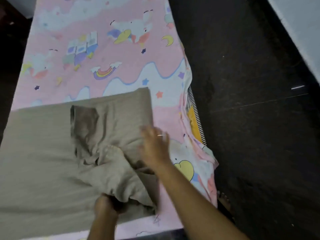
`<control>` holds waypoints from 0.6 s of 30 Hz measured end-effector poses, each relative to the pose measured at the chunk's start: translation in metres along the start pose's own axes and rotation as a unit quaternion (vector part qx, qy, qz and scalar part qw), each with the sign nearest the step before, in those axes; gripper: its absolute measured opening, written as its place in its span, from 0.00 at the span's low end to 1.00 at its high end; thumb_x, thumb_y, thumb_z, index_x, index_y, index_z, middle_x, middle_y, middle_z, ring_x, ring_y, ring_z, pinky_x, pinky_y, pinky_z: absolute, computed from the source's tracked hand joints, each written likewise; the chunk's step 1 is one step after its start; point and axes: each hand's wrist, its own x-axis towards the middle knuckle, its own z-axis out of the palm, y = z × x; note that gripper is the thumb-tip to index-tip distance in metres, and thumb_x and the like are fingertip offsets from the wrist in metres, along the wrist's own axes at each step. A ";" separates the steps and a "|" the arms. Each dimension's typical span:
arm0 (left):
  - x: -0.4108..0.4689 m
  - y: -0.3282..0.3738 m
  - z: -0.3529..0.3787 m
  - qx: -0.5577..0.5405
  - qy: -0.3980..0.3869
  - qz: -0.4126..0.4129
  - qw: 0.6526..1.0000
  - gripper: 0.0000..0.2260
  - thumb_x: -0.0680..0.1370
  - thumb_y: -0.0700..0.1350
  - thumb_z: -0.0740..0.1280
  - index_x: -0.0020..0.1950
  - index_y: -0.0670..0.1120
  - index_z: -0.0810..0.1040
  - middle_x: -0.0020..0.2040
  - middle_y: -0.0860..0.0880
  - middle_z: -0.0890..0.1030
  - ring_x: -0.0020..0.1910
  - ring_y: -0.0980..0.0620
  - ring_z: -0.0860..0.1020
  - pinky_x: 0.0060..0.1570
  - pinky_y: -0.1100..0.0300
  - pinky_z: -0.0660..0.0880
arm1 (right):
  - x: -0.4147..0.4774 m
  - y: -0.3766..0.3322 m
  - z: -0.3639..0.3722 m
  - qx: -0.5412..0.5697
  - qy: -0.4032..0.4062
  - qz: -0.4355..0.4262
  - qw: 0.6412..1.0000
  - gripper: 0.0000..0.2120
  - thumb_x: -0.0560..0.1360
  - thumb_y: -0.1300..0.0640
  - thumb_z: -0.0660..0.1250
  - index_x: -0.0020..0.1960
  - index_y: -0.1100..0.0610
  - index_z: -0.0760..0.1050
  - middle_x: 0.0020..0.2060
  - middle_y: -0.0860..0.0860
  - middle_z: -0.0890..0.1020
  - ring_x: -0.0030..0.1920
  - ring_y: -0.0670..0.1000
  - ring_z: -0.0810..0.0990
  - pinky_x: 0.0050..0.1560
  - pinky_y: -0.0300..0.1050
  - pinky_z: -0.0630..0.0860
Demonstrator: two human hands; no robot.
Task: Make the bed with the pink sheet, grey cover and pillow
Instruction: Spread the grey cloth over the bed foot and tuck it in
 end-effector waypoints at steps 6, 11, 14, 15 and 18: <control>-0.094 -0.074 0.052 0.016 0.034 0.187 0.982 0.10 0.81 0.37 0.57 0.49 0.42 0.78 0.50 0.38 0.79 0.47 0.42 0.73 0.45 0.55 0.67 | -0.016 0.085 -0.001 -0.109 0.077 0.188 0.973 0.32 0.73 0.55 0.68 0.74 0.52 0.61 0.72 0.52 0.63 0.73 0.58 0.59 0.68 0.60 0.58; -0.147 -0.108 0.099 0.220 -0.258 0.344 0.875 0.14 0.80 0.42 0.59 0.35 0.50 0.65 0.29 0.54 0.71 0.30 0.57 0.66 0.35 0.56 0.65 | -0.014 0.103 -0.018 -0.086 0.112 0.237 0.961 0.35 0.75 0.49 0.66 0.77 0.49 0.53 0.71 0.50 0.63 0.65 0.57 0.68 0.59 0.54 0.69; -0.134 -0.108 0.115 0.252 -0.235 0.395 0.852 0.13 0.80 0.42 0.59 0.37 0.53 0.64 0.34 0.54 0.72 0.34 0.55 0.70 0.35 0.59 0.65 | -0.011 0.119 -0.036 -0.024 0.091 0.279 0.956 0.30 0.78 0.48 0.62 0.76 0.50 0.53 0.65 0.55 0.69 0.57 0.60 0.76 0.50 0.52 0.74; -0.128 -0.105 0.118 0.268 -0.227 0.406 0.844 0.12 0.80 0.42 0.59 0.38 0.53 0.64 0.36 0.54 0.73 0.36 0.54 0.71 0.36 0.59 0.65 | -0.011 0.129 -0.042 -0.004 0.083 0.295 0.952 0.26 0.79 0.49 0.61 0.74 0.51 0.58 0.62 0.57 0.73 0.56 0.60 0.77 0.50 0.52 0.75; -0.118 -0.100 0.128 0.305 -0.239 0.454 0.802 0.06 0.78 0.44 0.60 0.44 0.55 0.67 0.40 0.55 0.73 0.42 0.51 0.72 0.41 0.58 0.68 | -0.026 0.181 -0.061 0.032 0.129 0.349 0.928 0.13 0.79 0.49 0.60 0.59 0.56 0.71 0.51 0.60 0.80 0.50 0.62 0.79 0.46 0.51 0.76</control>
